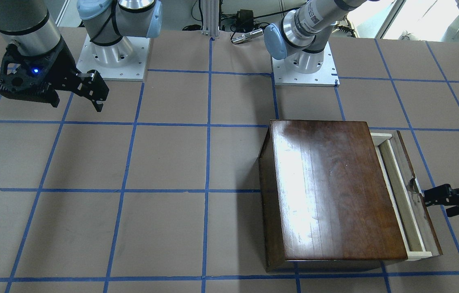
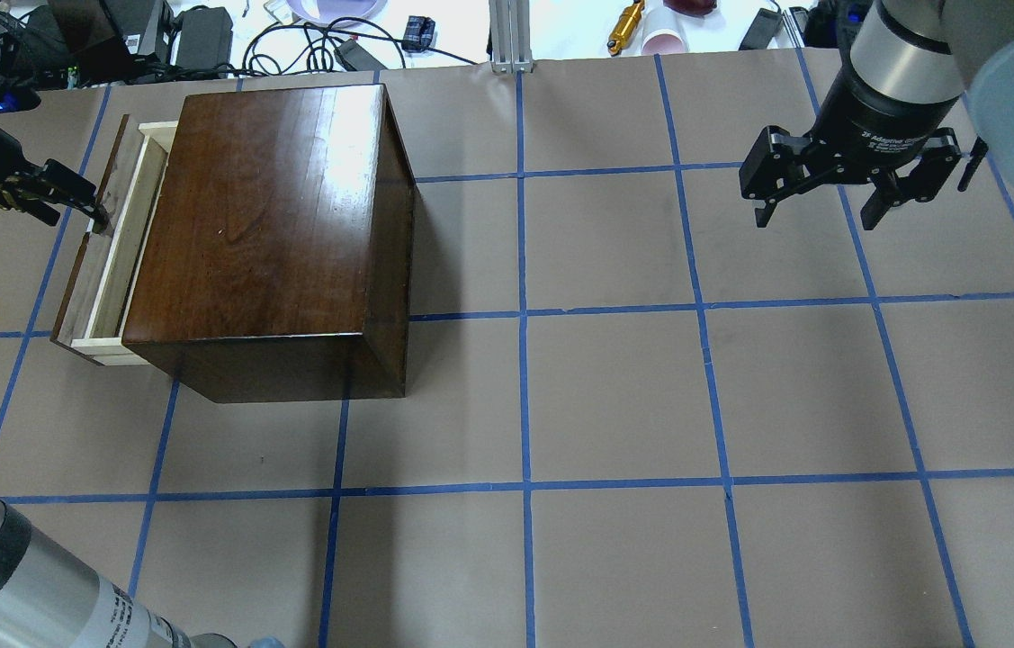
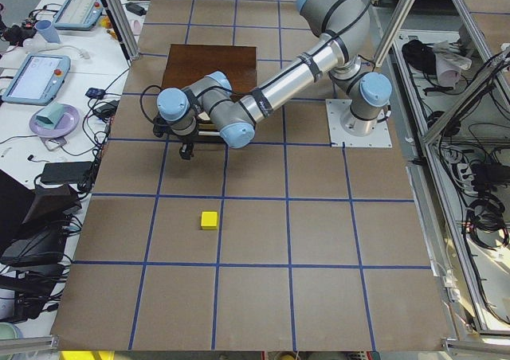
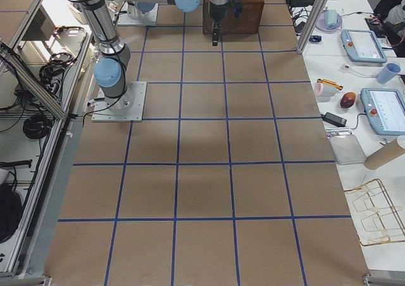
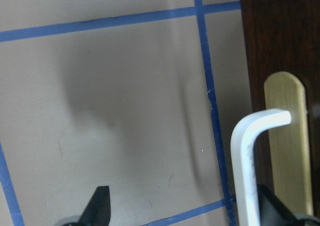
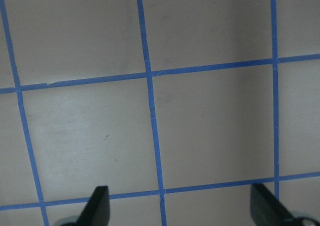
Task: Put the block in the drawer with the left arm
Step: 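Pull the drawer outward from the cabinet with the left gripper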
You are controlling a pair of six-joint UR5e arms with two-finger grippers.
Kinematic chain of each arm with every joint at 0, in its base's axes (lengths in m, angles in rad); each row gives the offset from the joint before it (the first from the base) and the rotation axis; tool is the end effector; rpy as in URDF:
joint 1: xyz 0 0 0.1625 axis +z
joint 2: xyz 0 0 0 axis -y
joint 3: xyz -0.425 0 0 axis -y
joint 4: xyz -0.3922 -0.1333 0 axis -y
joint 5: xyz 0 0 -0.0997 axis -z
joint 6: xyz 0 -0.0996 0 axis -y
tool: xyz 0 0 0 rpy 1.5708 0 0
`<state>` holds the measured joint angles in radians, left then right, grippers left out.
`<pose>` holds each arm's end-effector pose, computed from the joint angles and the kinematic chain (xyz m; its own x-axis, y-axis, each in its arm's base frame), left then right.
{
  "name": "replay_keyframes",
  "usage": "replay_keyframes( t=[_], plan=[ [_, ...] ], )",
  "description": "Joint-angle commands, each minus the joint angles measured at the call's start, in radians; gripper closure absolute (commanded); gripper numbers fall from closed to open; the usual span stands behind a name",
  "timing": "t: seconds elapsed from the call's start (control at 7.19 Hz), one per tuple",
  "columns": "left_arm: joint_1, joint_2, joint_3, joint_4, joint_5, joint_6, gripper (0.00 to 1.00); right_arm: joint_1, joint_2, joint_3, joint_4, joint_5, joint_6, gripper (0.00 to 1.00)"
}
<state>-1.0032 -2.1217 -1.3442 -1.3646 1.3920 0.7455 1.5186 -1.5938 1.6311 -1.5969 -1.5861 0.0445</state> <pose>0.2391 -0.6560 0.2906 -0.9635 0.1663 0.2097 0.1630 0.9861 -0.0332 0.1065 -0.4870 0.4721 -0.9952 0.0964 0.0158 0.0965 0.9953 0.0105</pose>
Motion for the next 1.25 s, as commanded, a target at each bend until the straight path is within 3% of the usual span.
replay_keyframes(
  t=[0.0,1.11],
  plan=[
    [0.000,-0.007,0.016,-0.007,0.009,0.011,0.00,0.000,0.000,0.000,0.000,0.000,0.000,0.00],
    [0.029,-0.024,0.031,0.001,0.021,0.061,0.00,0.000,0.000,0.000,0.000,0.000,0.000,0.00]
  ],
)
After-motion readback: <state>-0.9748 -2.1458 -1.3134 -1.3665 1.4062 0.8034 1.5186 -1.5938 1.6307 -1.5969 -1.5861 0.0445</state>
